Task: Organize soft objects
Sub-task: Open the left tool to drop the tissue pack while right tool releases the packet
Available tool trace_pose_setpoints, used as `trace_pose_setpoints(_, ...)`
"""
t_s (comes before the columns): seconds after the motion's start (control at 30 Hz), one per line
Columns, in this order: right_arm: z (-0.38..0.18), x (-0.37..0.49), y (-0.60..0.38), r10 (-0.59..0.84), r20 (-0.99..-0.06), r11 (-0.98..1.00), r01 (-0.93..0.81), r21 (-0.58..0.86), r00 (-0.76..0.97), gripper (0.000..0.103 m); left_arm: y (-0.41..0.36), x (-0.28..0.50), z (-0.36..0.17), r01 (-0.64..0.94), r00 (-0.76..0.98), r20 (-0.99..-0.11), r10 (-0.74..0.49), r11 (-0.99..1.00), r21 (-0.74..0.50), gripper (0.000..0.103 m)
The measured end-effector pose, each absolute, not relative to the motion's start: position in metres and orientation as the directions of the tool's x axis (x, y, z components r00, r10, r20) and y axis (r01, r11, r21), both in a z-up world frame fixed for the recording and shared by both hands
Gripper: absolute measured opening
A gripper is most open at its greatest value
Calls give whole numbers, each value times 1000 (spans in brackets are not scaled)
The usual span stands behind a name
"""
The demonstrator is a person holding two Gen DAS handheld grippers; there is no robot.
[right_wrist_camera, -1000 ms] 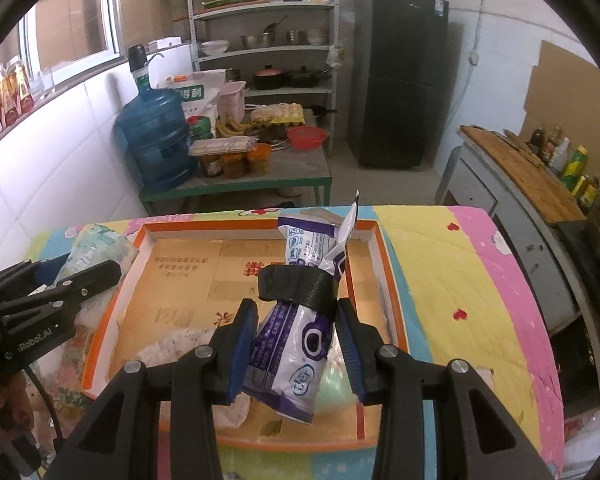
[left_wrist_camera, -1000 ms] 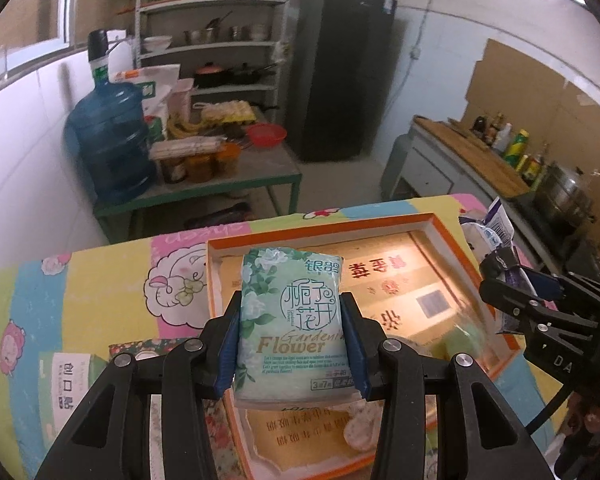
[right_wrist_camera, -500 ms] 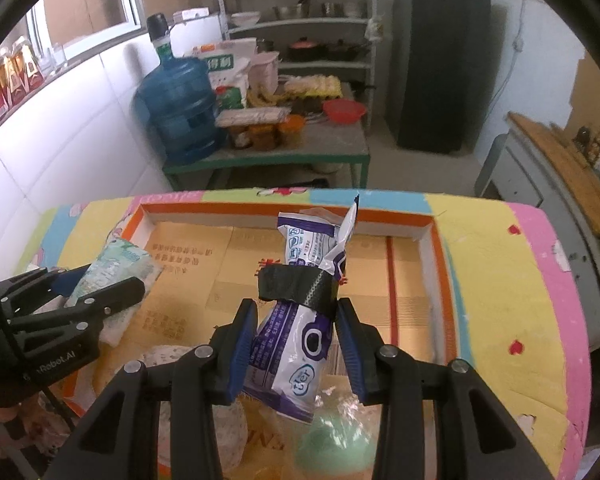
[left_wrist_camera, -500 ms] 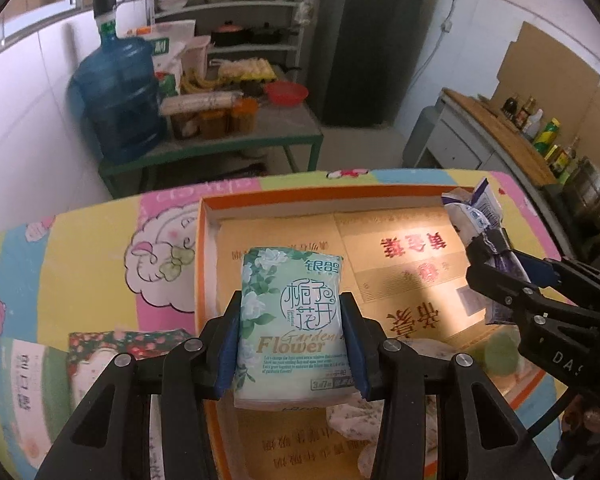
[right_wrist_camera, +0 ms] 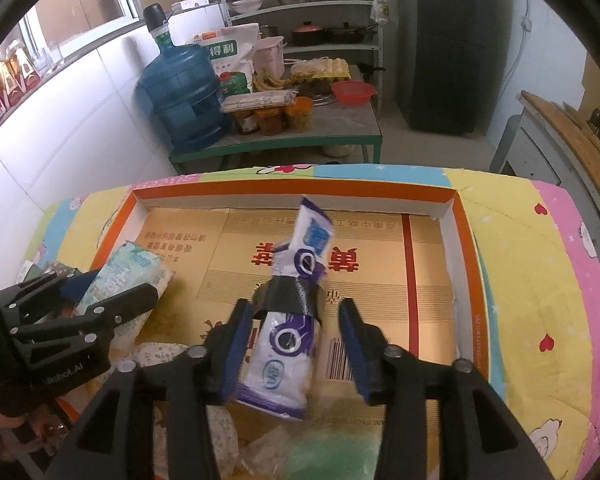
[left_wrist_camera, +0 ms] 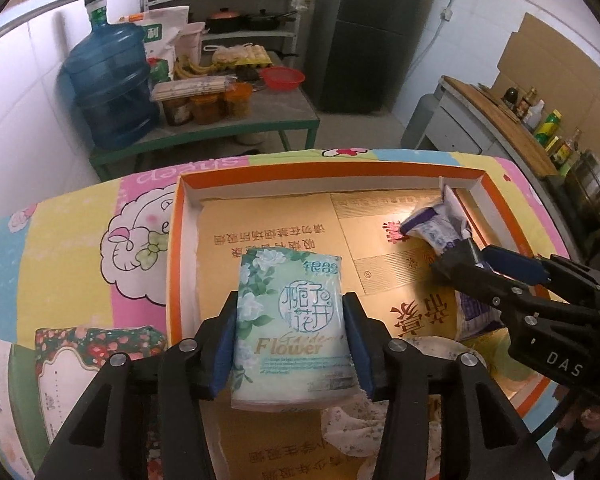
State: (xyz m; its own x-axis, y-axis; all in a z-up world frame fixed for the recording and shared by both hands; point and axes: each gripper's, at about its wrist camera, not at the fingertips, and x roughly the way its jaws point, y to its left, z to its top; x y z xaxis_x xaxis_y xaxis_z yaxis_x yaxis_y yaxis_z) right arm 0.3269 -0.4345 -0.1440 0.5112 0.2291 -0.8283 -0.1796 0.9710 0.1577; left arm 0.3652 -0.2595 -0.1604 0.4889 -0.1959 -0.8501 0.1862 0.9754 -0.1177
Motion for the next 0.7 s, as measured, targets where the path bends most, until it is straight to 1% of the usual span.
trace_pose_setpoints(0.03,-144,326,-435,229,-826,971,-180,157,514,54,-260,364,-160,189,490,-849,-197,975,-117,57)
trace_pose_setpoints(0.13,-142,325,-436,227,-822,972,-176,157,523,57,-261,363,-158,192,495,-846,-199,974,-117,65)
trace_pose_setpoints(0.23,-137,324,-437,225,-818,973,-171,157,530,61,-259,359,-154,184,505,-838,-205,975,-128,70)
trace_pose_setpoints(0.47,-121,317,-437,219,-800,975,-159,157,558,63,-256,349,-134,185,549,-809,-209,975,-127,71)
trace_pose_setpoints(0.53,-117,314,-437,216,-796,976,-154,155,566,67,-255,345,-128,188,563,-800,-210,974,-124,71)
trace_pose_setpoints(0.7,-106,305,-435,197,-786,980,-145,138,585,68,-250,336,-116,203,581,-784,-221,971,-123,71)
